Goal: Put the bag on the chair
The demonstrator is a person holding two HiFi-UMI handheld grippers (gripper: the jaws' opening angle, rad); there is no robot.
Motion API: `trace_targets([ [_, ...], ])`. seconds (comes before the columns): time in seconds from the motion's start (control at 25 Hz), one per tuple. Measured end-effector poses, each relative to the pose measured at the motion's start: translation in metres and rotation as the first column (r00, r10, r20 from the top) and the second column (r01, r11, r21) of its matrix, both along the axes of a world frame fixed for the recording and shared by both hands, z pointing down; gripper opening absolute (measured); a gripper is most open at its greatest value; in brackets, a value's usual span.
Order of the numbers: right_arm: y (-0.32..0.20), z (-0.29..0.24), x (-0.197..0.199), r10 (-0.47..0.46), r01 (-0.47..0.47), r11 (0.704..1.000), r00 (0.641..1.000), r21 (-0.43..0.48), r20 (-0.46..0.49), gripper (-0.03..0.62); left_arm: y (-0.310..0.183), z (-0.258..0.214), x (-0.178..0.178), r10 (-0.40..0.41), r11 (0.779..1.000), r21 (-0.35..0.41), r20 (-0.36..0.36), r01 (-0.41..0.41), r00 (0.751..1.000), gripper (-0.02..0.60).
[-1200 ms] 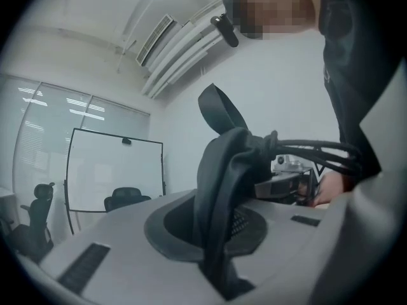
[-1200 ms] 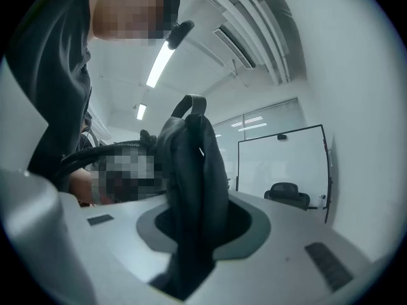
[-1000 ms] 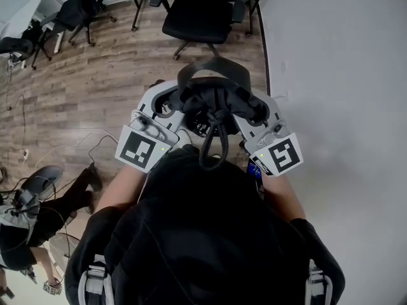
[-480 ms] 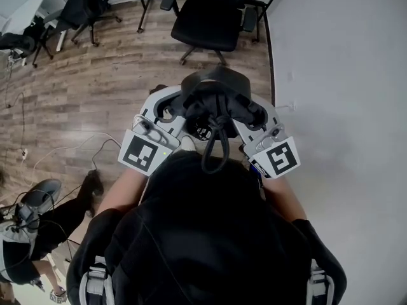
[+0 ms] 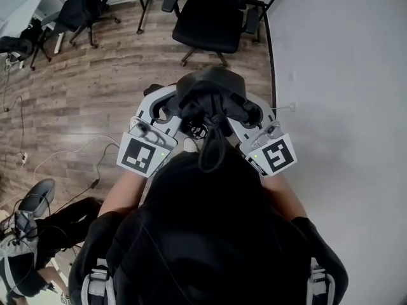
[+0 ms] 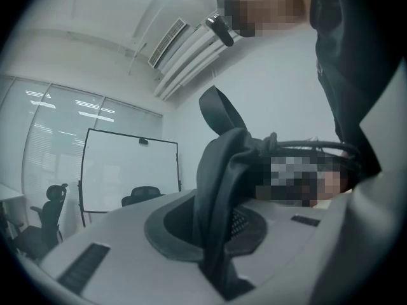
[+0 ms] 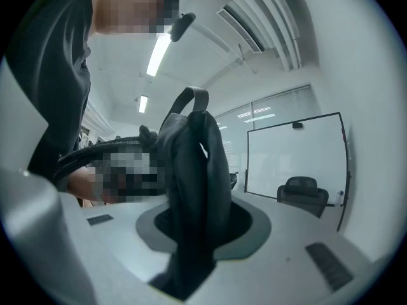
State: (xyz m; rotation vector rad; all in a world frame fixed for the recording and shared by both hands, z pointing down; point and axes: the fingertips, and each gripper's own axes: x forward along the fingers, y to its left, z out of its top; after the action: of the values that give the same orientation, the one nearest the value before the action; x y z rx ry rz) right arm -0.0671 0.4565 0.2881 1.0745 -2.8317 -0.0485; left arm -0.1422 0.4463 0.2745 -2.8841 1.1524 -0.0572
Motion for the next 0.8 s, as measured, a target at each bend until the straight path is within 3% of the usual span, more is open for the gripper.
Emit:
trace_targets([
  [0.52,-0.064,0.004,-0.018,-0.049,0.049,0.999,0.999,-0.006,0.002,0.103,-0.057,0.003,-0.019,-0.037,0.999,-0.03,-0.01,0.037,0.999,0.034],
  [0.8,-0.116,0.012,-0.005,-0.048,0.048,0.999,0.999,-0.006,0.014,0.103,-0.112,0.008,-0.005,-0.03,0.999,-0.019,0.008,0.03,1.0,0.035],
])
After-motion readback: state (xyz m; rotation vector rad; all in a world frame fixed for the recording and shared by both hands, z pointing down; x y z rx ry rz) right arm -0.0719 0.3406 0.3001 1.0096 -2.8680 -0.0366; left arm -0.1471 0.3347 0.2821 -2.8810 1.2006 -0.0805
